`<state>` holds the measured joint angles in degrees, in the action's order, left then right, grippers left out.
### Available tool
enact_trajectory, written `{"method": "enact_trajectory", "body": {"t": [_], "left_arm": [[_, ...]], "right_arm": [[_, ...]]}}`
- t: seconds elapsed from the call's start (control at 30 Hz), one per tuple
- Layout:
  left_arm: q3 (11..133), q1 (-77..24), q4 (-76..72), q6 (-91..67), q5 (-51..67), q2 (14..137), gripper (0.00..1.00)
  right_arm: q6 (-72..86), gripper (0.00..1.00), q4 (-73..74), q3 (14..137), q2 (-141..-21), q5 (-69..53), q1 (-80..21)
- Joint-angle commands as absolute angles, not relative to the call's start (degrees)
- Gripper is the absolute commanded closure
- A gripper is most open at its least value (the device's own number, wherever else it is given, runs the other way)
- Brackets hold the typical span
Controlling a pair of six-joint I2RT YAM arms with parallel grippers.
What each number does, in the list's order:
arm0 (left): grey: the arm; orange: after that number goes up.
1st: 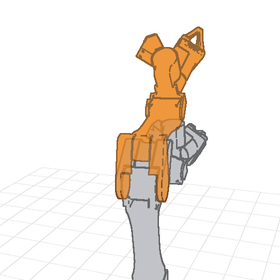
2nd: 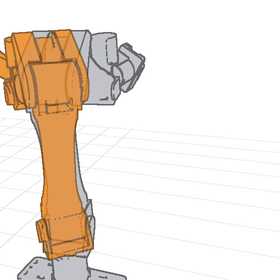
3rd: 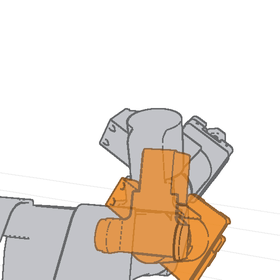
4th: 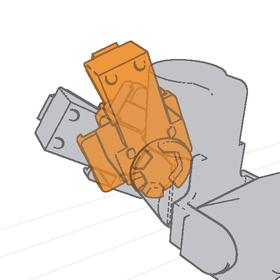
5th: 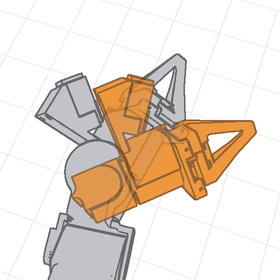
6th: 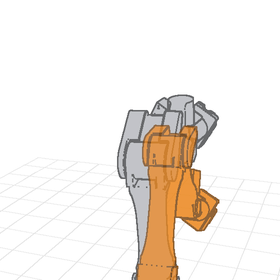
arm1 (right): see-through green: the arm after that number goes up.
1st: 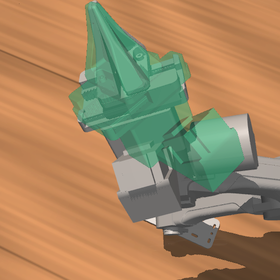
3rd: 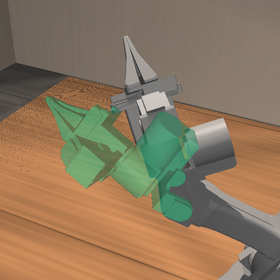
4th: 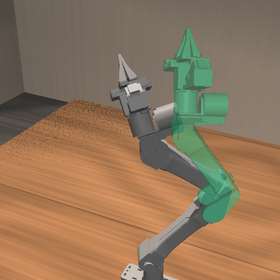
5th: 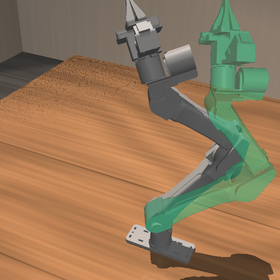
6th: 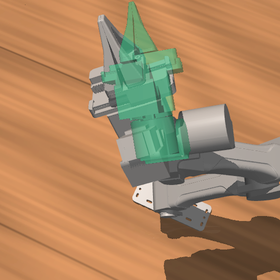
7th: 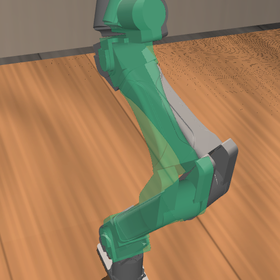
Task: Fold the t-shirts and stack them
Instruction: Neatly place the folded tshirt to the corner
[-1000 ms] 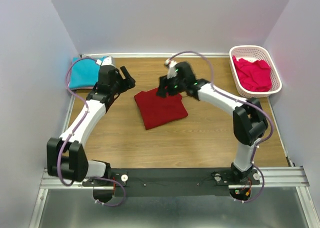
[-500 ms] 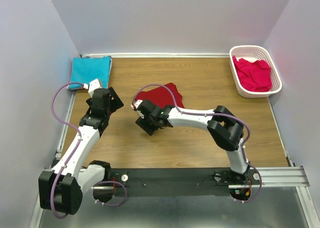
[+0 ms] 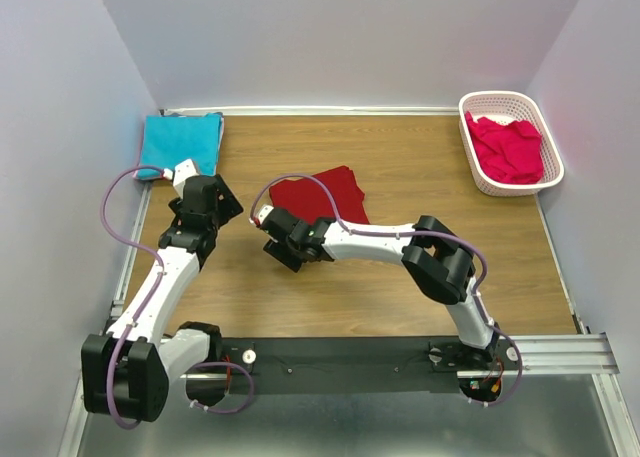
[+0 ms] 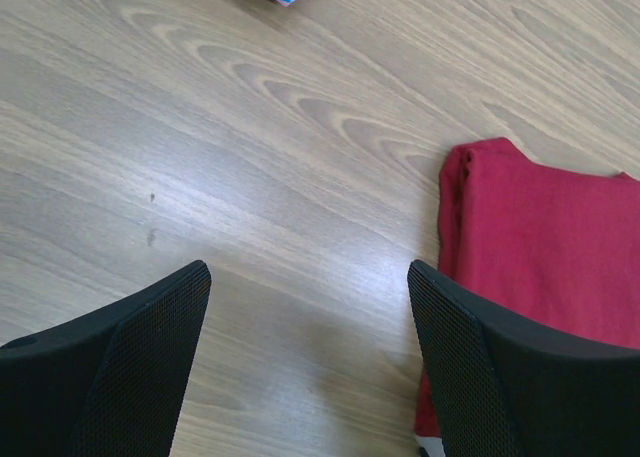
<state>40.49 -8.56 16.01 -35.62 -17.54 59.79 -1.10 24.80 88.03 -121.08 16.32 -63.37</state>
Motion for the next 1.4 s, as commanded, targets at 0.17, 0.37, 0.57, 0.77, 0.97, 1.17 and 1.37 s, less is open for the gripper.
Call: {"method": "enact_trajectory", "body": {"t": [0.17, 0.37, 0.57, 0.77, 0.97, 1.17, 1.37], "left_arm": [[40.96, -4.58, 15.38, -36.56, -17.41, 59.24, 0.12], [40.78, -2.64, 15.21, -36.39, -16.00, 59.76, 0.12], [40.69, -1.32, 14.68, -36.30, -13.71, 60.82, 0.12], [40.08, -0.88, 13.80, -35.95, -12.05, 60.91, 0.12], [38.16, -0.88, 11.70, -36.56, -6.36, 61.96, 0.12], [34.37, -0.88, 4.93, -41.74, 4.10, 63.81, 0.12], [32.87, -2.20, -3.07, -47.37, 14.13, 69.16, 0.12]], "right_arm": [[-0.26, 0.27, 26.19, 91.93, -119.97, 15.47, -63.90], [-0.18, 0.27, 25.84, 92.64, -121.81, 13.62, -63.90], [-0.18, 0.27, 25.22, 93.16, -124.71, 12.83, -63.90], [-0.26, 0.37, 24.96, 93.60, -127.26, 13.70, -63.90], [-0.35, 0.87, 24.96, 91.24, -127.18, 22.41, -63.72], [3.33, 0.99, 23.82, 90.09, -120.17, 12.50, -60.65], [5.71, 0.99, 20.39, 89.39, -115.23, 6.51, -59.33]]}}
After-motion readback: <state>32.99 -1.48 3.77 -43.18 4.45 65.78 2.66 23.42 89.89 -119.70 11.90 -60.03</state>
